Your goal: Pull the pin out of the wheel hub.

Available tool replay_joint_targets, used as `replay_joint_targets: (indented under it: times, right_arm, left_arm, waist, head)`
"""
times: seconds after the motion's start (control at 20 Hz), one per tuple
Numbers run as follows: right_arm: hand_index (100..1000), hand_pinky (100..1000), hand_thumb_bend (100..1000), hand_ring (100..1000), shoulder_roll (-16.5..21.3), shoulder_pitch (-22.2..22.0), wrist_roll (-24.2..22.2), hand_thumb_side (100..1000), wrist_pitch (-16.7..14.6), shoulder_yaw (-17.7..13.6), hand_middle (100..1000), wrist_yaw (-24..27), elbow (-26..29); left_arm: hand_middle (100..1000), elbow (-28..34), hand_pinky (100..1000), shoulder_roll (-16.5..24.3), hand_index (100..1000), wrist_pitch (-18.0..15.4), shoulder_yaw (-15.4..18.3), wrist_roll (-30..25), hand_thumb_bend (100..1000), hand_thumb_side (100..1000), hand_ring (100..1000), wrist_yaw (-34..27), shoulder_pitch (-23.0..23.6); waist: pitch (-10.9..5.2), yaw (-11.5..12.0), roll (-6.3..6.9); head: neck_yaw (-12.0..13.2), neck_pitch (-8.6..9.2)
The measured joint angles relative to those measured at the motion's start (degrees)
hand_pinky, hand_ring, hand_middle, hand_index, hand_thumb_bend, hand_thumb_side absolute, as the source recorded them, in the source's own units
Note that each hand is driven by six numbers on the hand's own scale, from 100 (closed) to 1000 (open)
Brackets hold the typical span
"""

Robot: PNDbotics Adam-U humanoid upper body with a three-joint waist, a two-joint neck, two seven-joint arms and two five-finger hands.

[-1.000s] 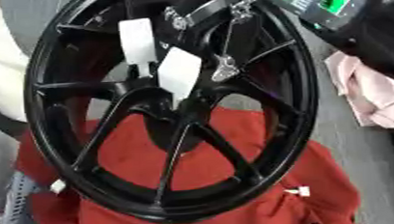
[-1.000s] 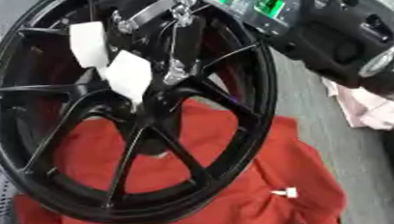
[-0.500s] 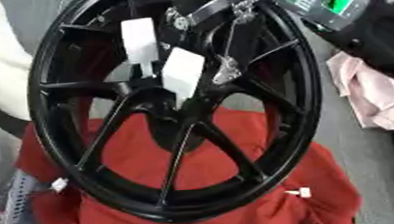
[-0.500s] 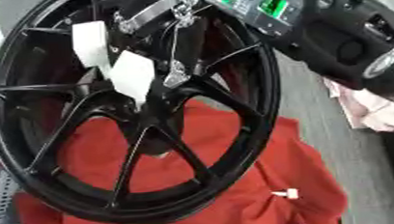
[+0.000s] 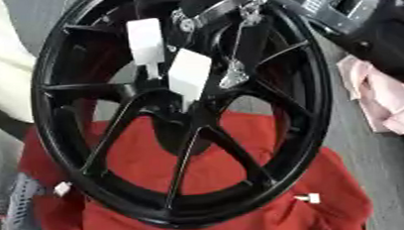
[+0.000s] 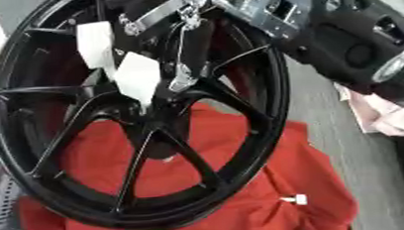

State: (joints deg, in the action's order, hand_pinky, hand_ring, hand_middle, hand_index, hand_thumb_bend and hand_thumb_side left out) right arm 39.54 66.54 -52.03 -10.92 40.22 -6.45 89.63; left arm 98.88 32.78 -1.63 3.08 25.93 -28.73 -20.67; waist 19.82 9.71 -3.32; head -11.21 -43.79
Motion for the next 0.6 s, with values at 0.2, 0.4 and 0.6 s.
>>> replay_joint_targets:
  times: [0.2, 0.4, 0.6]
  right_arm:
    - [600, 818, 100, 734, -0.2, 0.0, 0.0, 127, 0.4, 0.0, 520, 1.2, -0.1]
    - [573, 799, 100, 706, -0.3, 0.0, 0.0, 123, 1.3, -0.3, 496, 2.5, -0.2]
    - [537, 783, 100, 684, -0.4, 0.0, 0.0, 109, 2.5, -0.4, 465, 3.8, -0.3]
  left_arm:
    - [741, 0.0, 780, 0.0, 812, 0.0, 0.0, 0.0, 145, 935, 796, 0.0, 0.0]
    - [741, -0.1, 781, 0.0, 812, 0.1, 0.0, 0.1, 145, 936, 797, 0.0, 0.0]
    - [741, -0.3, 781, 0.0, 812, 0.1, 0.1, 0.1, 145, 935, 797, 0.0, 0.1]
  waist:
    - [0.00, 0.0, -0.01]
    - [0.00, 0.0, -0.01]
    - [0.00, -0.1, -0.01]
  head:
    - [0.0, 0.00]
    - [0.0, 0.00]
    - [0.2, 0.00]
